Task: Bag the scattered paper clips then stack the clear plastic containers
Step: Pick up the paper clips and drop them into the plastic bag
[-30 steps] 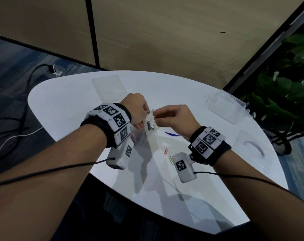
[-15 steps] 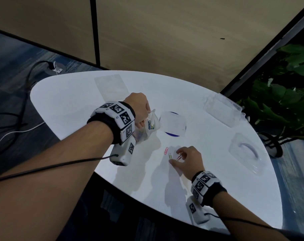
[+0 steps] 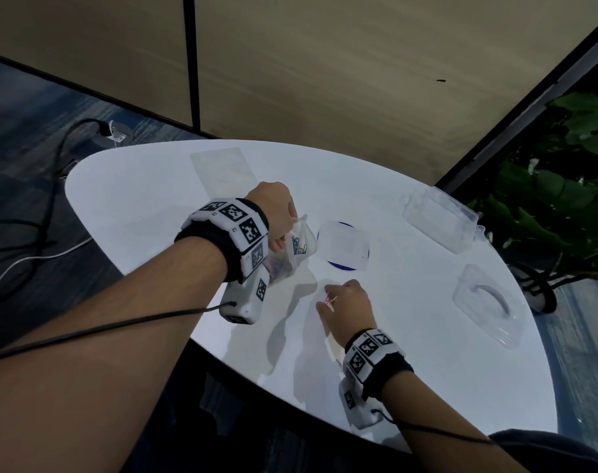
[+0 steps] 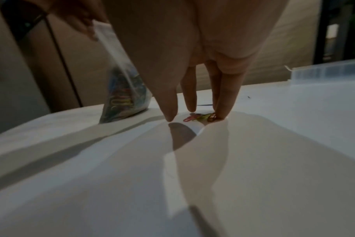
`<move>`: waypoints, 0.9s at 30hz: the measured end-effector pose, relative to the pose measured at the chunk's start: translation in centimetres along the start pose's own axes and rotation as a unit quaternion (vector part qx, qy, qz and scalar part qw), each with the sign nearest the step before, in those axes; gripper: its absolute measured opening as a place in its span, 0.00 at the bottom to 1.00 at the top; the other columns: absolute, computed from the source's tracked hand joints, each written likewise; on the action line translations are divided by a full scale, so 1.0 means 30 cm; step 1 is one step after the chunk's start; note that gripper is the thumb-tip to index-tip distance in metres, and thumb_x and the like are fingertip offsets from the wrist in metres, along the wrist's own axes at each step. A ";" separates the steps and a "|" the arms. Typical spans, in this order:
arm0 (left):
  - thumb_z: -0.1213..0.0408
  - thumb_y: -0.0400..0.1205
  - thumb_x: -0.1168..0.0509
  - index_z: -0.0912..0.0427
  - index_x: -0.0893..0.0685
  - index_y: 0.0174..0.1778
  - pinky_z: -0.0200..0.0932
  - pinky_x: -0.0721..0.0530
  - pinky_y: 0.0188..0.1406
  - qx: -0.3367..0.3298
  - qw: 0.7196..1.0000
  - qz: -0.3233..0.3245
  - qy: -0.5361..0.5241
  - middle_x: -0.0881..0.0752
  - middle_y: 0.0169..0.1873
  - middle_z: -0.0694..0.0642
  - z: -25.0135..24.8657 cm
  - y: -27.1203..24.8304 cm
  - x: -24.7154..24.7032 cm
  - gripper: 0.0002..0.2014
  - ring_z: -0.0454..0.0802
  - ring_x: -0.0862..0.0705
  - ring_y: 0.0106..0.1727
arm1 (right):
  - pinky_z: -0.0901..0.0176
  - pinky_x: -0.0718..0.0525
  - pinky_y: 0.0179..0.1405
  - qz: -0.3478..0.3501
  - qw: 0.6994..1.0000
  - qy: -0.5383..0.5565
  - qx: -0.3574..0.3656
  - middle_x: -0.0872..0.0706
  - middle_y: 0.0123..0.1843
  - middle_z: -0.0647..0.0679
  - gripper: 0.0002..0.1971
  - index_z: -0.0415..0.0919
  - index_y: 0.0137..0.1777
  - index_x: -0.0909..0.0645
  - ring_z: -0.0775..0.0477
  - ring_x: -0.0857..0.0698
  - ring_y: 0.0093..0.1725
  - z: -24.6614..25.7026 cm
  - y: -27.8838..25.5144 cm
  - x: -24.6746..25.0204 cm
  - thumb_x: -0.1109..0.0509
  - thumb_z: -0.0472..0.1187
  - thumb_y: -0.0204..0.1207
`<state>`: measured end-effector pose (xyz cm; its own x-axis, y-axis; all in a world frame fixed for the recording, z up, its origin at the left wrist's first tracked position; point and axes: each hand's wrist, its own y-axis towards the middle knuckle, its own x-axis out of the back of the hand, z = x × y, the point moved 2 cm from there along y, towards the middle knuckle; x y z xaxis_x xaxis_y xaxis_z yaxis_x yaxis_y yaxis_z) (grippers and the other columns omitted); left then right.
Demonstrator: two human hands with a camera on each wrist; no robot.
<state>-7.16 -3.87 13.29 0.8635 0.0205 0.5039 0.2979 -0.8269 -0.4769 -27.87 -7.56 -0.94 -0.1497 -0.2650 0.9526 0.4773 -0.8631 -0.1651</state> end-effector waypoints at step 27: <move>0.70 0.88 0.38 0.69 0.16 0.62 0.62 0.09 0.53 0.000 1.000 0.009 0.011 0.09 0.45 0.72 -0.009 0.005 -0.019 0.11 0.69 0.07 0.48 | 0.66 0.15 0.28 0.078 0.965 0.204 -0.148 0.11 0.26 0.50 0.10 0.45 0.26 0.12 0.53 0.16 0.27 -0.073 0.026 0.083 0.23 0.29 0.50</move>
<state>-7.73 -4.14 13.13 0.8601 -0.0066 0.5100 0.2816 -0.8275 -0.4857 -29.77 -9.84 0.73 -0.4537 -0.4962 0.7402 0.2620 -0.8682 -0.4214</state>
